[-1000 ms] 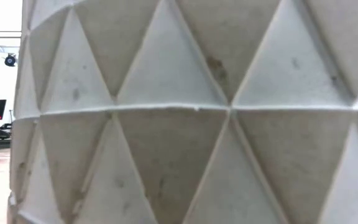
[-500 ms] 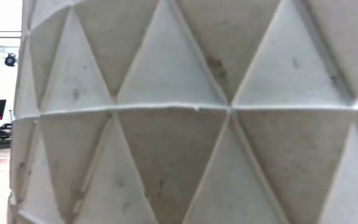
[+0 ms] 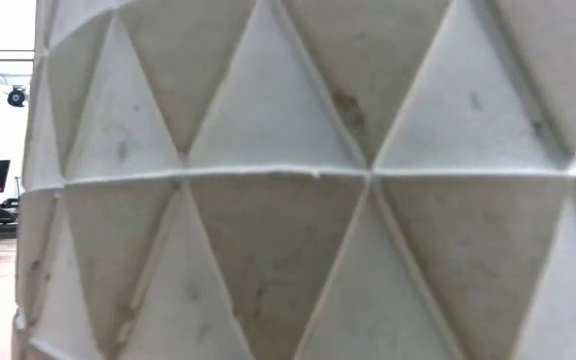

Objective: Pick and place pill bottles into a basket
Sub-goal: Put the medicine bottle into the container

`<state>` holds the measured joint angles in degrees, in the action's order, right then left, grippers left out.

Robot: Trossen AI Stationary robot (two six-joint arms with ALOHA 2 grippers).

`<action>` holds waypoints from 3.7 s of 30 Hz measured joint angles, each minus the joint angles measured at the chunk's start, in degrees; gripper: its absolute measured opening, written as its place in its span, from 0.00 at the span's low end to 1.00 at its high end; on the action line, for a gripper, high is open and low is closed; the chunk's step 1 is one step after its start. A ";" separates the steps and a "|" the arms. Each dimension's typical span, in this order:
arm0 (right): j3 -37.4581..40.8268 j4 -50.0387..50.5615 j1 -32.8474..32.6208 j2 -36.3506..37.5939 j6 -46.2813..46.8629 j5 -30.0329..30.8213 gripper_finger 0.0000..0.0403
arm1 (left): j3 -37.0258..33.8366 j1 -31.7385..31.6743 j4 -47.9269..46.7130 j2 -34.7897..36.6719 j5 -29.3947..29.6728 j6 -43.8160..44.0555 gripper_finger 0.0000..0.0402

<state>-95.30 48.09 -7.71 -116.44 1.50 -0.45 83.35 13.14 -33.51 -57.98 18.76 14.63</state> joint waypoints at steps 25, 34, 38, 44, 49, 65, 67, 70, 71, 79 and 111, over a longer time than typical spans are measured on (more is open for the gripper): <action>3.71 -2.40 1.19 0.15 -0.49 -1.03 0.42 | 0.00 0.00 0.02 0.00 -0.02 -0.02 0.57; 3.71 -2.01 1.23 0.13 -0.61 -1.05 0.44 | 0.00 -0.01 0.02 0.00 -0.02 -0.04 0.57; 3.71 -1.98 1.23 0.11 -0.18 -1.05 0.44 | 0.00 0.01 0.02 0.00 -0.02 -0.04 0.57; 3.71 -1.96 1.26 0.11 0.31 -1.10 0.45 | 0.00 0.01 0.02 0.00 -0.02 -0.07 0.57; 3.71 -1.99 1.26 0.11 1.10 -1.19 0.45 | 0.00 0.00 0.02 -0.03 -0.02 -0.04 0.57; 3.36 -1.33 1.26 1.23 1.57 -1.51 0.45 | 0.00 0.00 0.01 -0.11 -0.04 -0.04 0.57; 3.03 -0.98 1.26 1.58 1.74 -1.51 0.45 | 0.00 -0.02 0.02 -0.11 -0.04 -0.04 0.57; 2.69 -0.29 1.26 2.48 1.79 -1.49 0.45 | 0.00 -0.02 0.02 -0.17 -0.04 -0.04 0.57; 2.65 -0.20 1.26 2.91 1.80 -1.49 0.45 | 0.00 0.00 0.02 -0.17 -0.04 -0.04 0.57; 2.55 -0.09 1.26 7.44 3.76 -1.33 0.45 | 0.00 -0.02 0.00 -0.05 -0.04 -0.04 0.57; 1.64 8.23 -6.41 21.57 22.35 -18.49 0.67 | 0.00 0.00 -2.70 0.46 -0.07 -0.41 0.57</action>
<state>-93.67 56.32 -14.12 -94.87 23.84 -18.94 83.35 13.14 -36.21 -57.51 18.69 14.23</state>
